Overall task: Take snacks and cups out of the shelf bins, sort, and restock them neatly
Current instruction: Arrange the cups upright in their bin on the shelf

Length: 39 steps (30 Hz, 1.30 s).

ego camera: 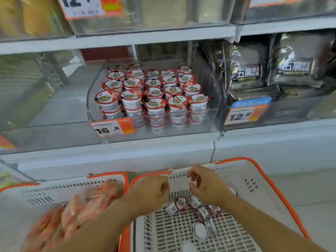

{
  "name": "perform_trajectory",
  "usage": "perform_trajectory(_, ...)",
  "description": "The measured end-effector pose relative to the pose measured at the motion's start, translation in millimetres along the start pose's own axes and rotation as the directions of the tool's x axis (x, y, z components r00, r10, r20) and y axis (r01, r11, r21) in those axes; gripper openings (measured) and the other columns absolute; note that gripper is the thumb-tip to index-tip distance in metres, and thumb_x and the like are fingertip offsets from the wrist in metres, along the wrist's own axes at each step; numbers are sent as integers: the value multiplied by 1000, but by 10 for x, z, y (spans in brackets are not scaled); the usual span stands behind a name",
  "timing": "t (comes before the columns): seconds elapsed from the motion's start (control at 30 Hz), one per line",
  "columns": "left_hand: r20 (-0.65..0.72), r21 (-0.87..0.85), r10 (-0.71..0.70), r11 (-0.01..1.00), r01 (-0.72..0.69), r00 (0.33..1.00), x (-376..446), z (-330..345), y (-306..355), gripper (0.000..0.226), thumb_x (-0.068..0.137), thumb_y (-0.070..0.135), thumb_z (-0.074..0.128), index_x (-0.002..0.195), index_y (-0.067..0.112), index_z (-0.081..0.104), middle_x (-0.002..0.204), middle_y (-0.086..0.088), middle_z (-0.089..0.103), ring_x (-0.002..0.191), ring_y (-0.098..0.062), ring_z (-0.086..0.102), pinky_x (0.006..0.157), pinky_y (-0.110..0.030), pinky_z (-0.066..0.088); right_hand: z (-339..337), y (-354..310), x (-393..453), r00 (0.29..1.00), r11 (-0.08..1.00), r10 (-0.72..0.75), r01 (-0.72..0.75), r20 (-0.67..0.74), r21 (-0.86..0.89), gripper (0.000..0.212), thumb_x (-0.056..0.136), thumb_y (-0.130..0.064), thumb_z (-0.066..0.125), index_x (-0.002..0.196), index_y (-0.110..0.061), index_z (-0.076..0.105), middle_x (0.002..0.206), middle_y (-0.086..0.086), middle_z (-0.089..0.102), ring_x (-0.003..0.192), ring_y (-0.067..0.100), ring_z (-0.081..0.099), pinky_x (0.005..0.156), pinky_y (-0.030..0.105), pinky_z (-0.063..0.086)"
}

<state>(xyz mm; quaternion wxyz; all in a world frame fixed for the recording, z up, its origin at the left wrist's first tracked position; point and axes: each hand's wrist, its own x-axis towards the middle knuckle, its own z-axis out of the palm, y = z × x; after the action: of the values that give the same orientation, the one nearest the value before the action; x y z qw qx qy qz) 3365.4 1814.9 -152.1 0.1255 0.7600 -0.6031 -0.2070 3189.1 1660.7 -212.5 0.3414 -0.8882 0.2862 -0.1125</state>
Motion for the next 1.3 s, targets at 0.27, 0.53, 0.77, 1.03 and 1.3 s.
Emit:
perform_trajectory(0.27, 261, -129, -339, 916, 381, 904, 28, 1578, -437, 75, 88, 48, 69, 151, 25, 35, 154, 1, 27, 140, -20, 32, 113, -32, 28, 555, 1592, -556, 769, 821, 530, -361, 357, -441, 116, 64, -70, 77, 155, -45, 9, 163, 10, -2, 149, 44, 9, 113, 63, 30)
perform_trajectory(0.53, 342, -310, -449, 775, 550, 825, 376, 2412, -471, 105, 75, 58, 78, 156, 36, 15, 161, 1, 1, 149, -26, 12, 118, -50, 28, 718, 1627, -319, 789, 725, 552, -294, 269, -623, 103, 74, -62, 75, 154, -36, 15, 159, 7, 15, 148, 44, 11, 109, 63, 31)
perform_trajectory(0.77, -60, -435, -625, 718, 543, 779, 739, 2746, -350, 64, 81, 44, 79, 131, 16, 51, 136, -12, 47, 122, -34, 44, 103, -46, 35, 962, 1798, -410, 846, 916, 365, -253, 389, -310, 53, 84, -28, 73, 131, -14, 51, 136, 11, 42, 102, 35, 62, 71, 35, 49)
perform_trajectory(1.03, 118, -397, -656, 657, 641, 745, 811, 2729, -317, 31, 79, 20, 83, 65, 21, 55, 74, 2, 58, 81, -27, 63, 63, -27, 36, 783, 1816, -475, 704, 931, 350, -192, 617, -309, 120, 69, -35, 90, 159, -34, 11, 157, 15, 23, 124, 37, 56, 97, 45, 52)
perform_trajectory(1.3, 213, -417, -628, 634, 651, 749, 654, 2623, -365, 11, 93, 20, 65, 93, 13, 56, 82, -4, 66, 78, -27, 65, 64, -31, 49, 667, 1703, -529, 706, 923, 364, -360, 607, -134, 99, 75, -16, 84, 155, -33, 30, 155, 11, 31, 143, 33, 33, 110, 40, 37)
